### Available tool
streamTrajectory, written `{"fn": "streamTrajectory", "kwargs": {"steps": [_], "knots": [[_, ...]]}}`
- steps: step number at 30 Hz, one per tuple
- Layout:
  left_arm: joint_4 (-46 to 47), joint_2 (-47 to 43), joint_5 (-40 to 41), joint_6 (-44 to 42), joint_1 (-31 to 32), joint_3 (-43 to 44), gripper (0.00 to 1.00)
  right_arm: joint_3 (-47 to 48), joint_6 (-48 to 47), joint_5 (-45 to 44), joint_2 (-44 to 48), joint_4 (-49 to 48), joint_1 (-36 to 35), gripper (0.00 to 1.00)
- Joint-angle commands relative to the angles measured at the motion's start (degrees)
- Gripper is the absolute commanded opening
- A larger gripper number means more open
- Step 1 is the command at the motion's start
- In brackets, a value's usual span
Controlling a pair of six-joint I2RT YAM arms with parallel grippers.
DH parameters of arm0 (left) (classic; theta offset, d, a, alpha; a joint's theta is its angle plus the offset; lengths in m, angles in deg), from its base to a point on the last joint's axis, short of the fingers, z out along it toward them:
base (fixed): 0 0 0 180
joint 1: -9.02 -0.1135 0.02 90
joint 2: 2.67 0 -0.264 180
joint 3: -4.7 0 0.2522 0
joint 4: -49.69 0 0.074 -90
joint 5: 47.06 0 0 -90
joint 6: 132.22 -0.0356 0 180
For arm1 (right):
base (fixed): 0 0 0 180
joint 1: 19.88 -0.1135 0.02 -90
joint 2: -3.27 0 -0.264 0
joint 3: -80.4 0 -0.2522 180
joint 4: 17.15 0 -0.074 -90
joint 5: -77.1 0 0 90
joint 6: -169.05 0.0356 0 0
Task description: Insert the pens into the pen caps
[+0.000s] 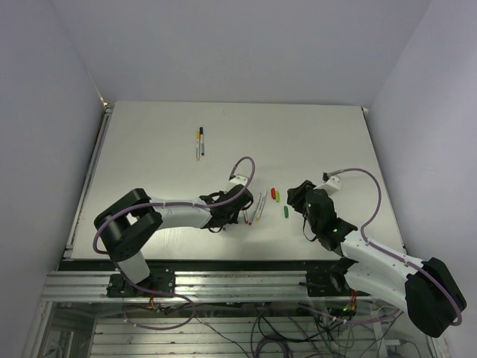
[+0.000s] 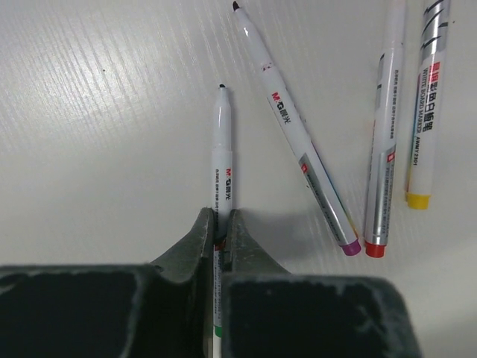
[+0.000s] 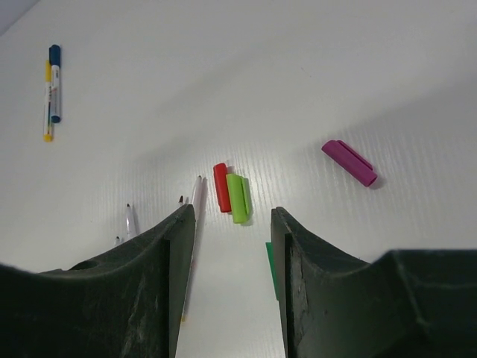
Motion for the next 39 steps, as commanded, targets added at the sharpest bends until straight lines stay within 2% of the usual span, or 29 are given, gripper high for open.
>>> {"fn": "streamTrajectory", "kwargs": {"steps": [1,8,13,24,30,39], "knots": [[-5.55,5.04,-13.34,0.17,0.55,-5.20,0.07,-1.00,0.78,-0.57,0.43,0.50,0.33,0.45],[-4.09,2.18,-13.30,-0.57,0.56,-6.26,0.07,1.51,0.17,-0.71,-3.89,4.26,0.34,0.42],[-3.41,-4.78,-11.05,-0.63,0.60,-5.07,0.07,3.48,-0.38,0.75,-7.96,7.17,0.31,0.37],[-3.09,-17.71,-6.74,-0.93,0.56,-2.02,0.07,7.59,-2.90,4.00,-15.61,10.24,0.32,0.35],[2.91,-24.31,-5.80,0.26,0.48,-7.05,0.07,9.79,-3.96,6.07,-19.43,10.83,0.25,0.34],[12.20,-31.57,-5.85,0.30,0.29,-13.08,0.07,15.33,-4.21,6.96,-26.17,17.73,0.05,0.35]]}}
